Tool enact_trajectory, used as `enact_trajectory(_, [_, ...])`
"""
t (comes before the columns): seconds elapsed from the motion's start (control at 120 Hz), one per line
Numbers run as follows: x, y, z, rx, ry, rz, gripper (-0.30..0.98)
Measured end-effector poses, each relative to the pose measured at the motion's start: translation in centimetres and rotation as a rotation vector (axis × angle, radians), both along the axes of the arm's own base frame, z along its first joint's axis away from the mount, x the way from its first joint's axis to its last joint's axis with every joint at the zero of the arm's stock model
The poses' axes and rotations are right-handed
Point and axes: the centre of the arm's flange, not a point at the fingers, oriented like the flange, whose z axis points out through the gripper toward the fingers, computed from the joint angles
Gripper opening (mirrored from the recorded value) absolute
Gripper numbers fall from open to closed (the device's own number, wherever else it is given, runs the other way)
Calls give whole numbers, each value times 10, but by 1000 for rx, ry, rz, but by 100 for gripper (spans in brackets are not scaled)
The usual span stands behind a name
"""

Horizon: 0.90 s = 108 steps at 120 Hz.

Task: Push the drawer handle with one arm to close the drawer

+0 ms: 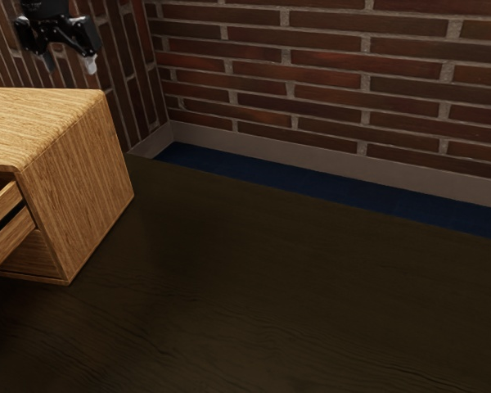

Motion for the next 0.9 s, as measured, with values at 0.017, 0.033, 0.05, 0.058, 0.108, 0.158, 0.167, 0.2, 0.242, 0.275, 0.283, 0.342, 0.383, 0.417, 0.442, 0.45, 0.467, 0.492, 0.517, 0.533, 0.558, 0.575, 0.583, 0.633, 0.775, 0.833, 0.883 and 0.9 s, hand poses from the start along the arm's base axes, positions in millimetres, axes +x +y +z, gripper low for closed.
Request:
enact_trajectory(0.017, [0, -1, 0, -2, 1, -2, 67])
enact_trajectory(0.033, [0, -1, 0, -5, 2, -2, 67])
enact_trajectory(0.05, [0, 0, 0, -8, 2, -2, 67])
enact_trajectory(0.058, [0, 0, -1, -10, 3, -2, 67])
enact_trajectory(0.108, [-1, 3, -1, -17, 3, 1, 66])
enact_trajectory(0.158, [-3, 4, 1, -22, 2, 2, 66])
enact_trajectory(0.167, [-4, 4, 2, -22, 0, 2, 66])
enact_trajectory(0.2, [-14, 2, 16, -24, -26, -3, 66])
enact_trajectory(0.242, [-53, -6, 65, -23, -119, -23, 66])
enact_trajectory(0.275, [-96, -15, 102, -21, -191, -45, 66])
enact_trajectory(0.283, [-109, -16, 109, -23, -205, -51, 66])
enact_trajectory(0.342, [-189, 3, 114, -53, -219, -27, 66])
enact_trajectory(0.383, [-227, 24, 95, -69, -184, 12, 66])
enact_trajectory(0.417, [-248, 34, 81, -59, -153, 33, 66])
enact_trajectory(0.442, [-262, 42, 70, -54, -126, 51, 66])
enact_trajectory(0.45, [-266, 45, 67, -53, -118, 56, 66])
enact_trajectory(0.467, [-274, 49, 60, -52, -101, 64, 66])
enact_trajectory(0.492, [-287, 55, 49, -51, -75, 79, 66])
enact_trajectory(0.517, [-298, 60, 37, -49, -51, 93, 66])
enact_trajectory(0.533, [-305, 63, 29, -47, -35, 100, 66])
enact_trajectory(0.558, [-317, 67, 16, -47, -12, 114, 66])
enact_trajectory(0.575, [-325, 68, 7, -47, 0, 121, 66])
enact_trajectory(0.583, [-328, 69, 3, -47, 6, 123, 66])
enact_trajectory(0.633, [-342, 71, -21, -41, 36, 129, 65])
enact_trajectory(0.775, [-363, 103, -102, -88, 118, 154, 51])
enact_trajectory(0.833, [-370, 121, -126, -103, 136, 171, 43])
enact_trajectory(0.883, [-372, 130, -140, -96, 145, 175, 35])
enact_trajectory(0.9, [-373, 135, -145, -98, 147, 178, 33])
